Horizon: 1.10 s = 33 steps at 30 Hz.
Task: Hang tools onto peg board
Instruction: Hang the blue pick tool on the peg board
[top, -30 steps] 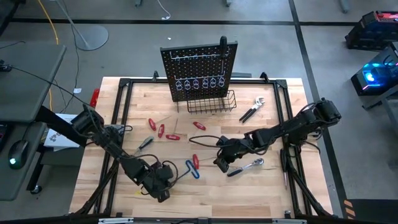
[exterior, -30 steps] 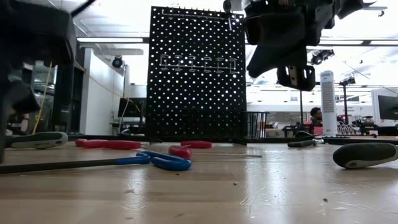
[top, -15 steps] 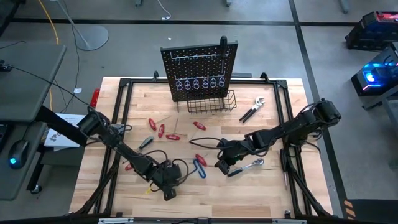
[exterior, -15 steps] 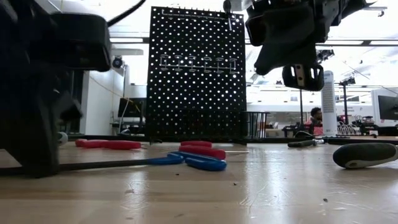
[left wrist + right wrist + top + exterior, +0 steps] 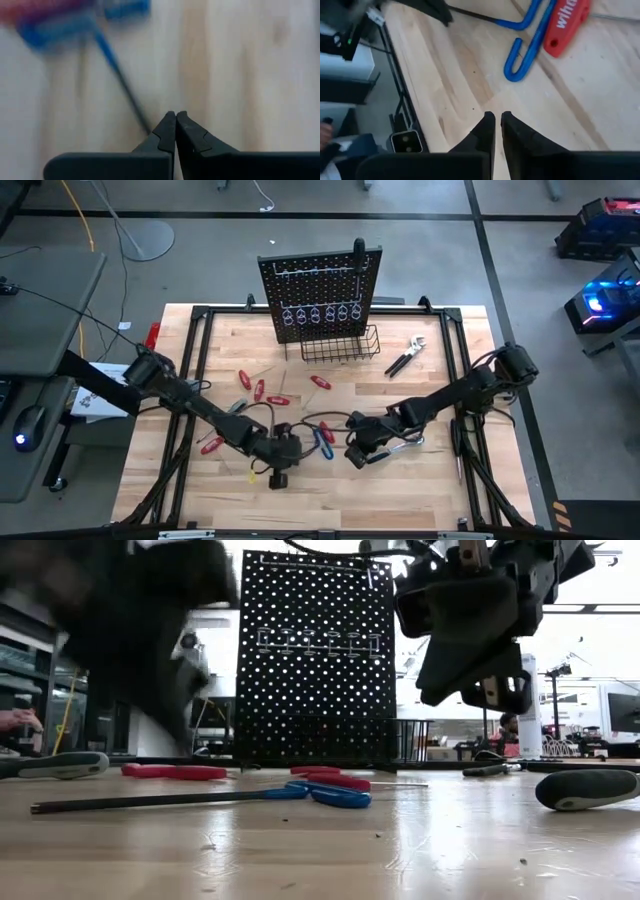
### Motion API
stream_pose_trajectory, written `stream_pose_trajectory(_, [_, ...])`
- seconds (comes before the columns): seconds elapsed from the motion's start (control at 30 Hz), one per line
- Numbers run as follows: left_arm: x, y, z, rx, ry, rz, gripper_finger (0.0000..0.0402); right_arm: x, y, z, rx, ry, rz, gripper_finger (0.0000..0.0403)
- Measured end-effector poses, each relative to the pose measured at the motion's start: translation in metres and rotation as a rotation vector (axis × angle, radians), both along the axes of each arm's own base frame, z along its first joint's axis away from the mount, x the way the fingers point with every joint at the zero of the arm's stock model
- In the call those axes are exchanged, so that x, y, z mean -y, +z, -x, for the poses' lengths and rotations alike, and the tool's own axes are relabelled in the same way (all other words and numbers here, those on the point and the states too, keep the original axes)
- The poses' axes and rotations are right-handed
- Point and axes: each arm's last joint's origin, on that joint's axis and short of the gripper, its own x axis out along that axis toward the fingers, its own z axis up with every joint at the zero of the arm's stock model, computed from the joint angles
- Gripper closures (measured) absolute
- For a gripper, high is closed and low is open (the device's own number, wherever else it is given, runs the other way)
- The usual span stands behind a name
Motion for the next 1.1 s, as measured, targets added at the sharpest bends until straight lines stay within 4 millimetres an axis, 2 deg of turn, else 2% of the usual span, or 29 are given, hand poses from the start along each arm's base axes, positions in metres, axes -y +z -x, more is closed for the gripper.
stream_pose_trajectory(0.03, [0.0,0.008,0.0,0.05,0.042,-0.029,0.0401,0.0,0.001,0.0,0.006,0.006,0.004,0.0379])
stream_pose_trajectory(0.1, [-0.004,0.01,0.003,0.071,0.138,-0.117,0.0401,0.001,0.001,-0.001,0.014,0.002,0.005,0.0383])
stream_pose_trajectory(0.23, [-0.022,-0.005,-0.003,0.046,0.261,-0.24,0.0401,0.002,0.005,-0.005,0.069,-0.003,-0.004,0.0397])
stream_pose_trajectory(0.43, [-0.036,-0.031,-0.019,-0.044,0.294,-0.213,0.0401,0.003,0.008,-0.007,0.101,-0.009,0.007,0.0402])
stream_pose_trajectory(0.57, [-0.031,-0.033,-0.03,-0.04,0.294,-0.164,0.0401,0.004,0.009,-0.006,0.105,-0.017,0.025,0.0402])
stream_pose_trajectory(0.67, [-0.018,-0.029,-0.042,0.02,0.236,-0.103,0.0401,0.005,0.012,-0.005,0.118,-0.017,0.049,0.0402])
stream_pose_trajectory(0.77, [-0.008,-0.034,-0.053,0.023,0.17,-0.07,0.0401,0.008,0.014,0.0,0.092,-0.017,0.094,0.0403])
stream_pose_trajectory(0.9, [0.006,-0.04,-0.067,0.023,0.108,-0.08,0.0401,0.012,0.025,0.008,0.087,-0.022,0.146,0.0403])
stream_pose_trajectory(1.1, [0.015,-0.033,-0.082,0.06,-0.009,-0.133,0.0401,0.013,0.031,0.02,0.037,-0.01,0.172,0.0402])
